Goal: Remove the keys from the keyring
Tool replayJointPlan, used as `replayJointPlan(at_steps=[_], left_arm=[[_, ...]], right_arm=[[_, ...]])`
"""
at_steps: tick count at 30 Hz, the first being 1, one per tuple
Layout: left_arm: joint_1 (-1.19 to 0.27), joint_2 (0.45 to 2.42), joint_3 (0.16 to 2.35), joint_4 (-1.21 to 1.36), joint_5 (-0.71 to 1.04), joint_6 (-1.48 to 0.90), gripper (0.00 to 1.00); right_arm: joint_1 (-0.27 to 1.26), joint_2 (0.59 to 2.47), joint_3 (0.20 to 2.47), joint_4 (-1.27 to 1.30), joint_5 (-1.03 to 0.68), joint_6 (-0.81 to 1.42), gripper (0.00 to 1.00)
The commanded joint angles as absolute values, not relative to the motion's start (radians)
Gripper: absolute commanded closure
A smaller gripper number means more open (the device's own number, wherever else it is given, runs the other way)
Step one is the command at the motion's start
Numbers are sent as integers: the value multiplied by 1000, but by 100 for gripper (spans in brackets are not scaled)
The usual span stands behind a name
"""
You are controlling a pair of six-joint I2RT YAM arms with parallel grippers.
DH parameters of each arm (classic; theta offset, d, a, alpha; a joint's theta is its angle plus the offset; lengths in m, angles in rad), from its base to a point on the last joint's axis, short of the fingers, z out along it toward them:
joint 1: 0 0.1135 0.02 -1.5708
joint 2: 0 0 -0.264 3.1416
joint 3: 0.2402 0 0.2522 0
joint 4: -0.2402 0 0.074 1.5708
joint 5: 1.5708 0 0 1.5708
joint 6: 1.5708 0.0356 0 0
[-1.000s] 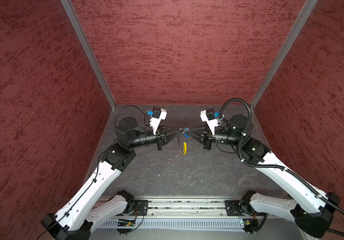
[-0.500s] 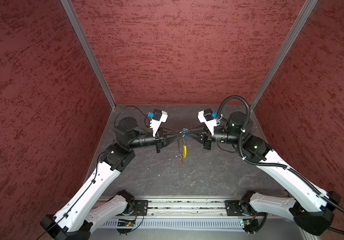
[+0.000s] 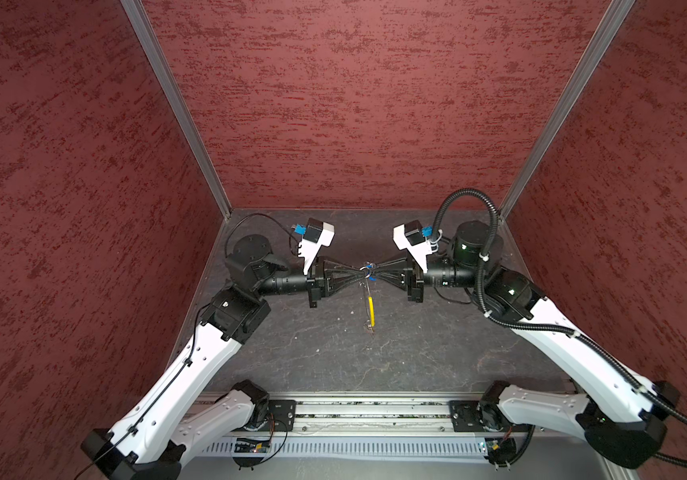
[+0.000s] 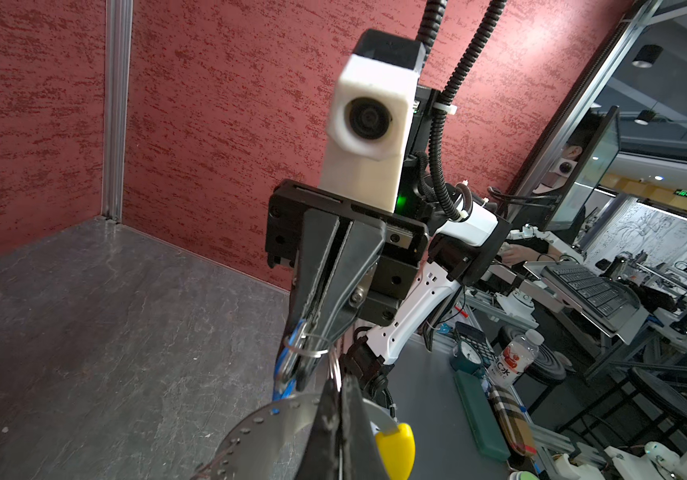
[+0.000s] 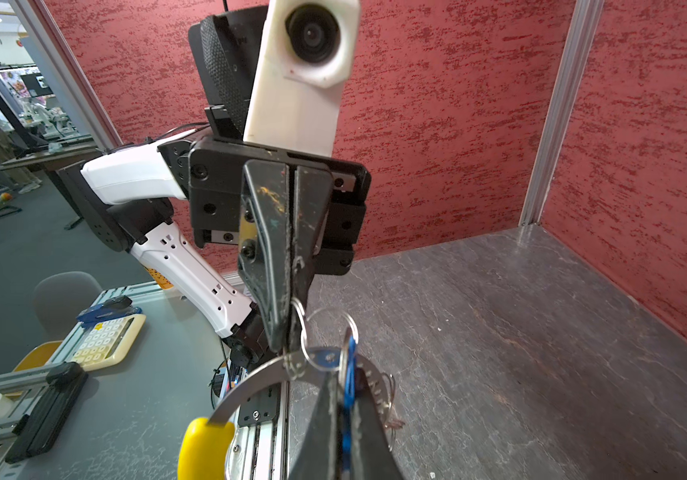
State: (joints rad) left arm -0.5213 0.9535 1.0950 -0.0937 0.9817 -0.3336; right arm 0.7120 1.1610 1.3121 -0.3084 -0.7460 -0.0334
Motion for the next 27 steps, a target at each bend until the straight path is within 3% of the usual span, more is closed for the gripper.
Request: replayJointPlan(at_steps=[1,18,27], left_arm=[[-525,921,1088,8,1060,-373,100],[-511,926,1034,183,978,-475,100],[-518,908,995,241,853,-456,100]], right_arm=[[707,1173,1322,-281,-748,-38,100],[708,1160,1241,-170,-787,46,100],[709,1149,1178,-74,-798,127,100]])
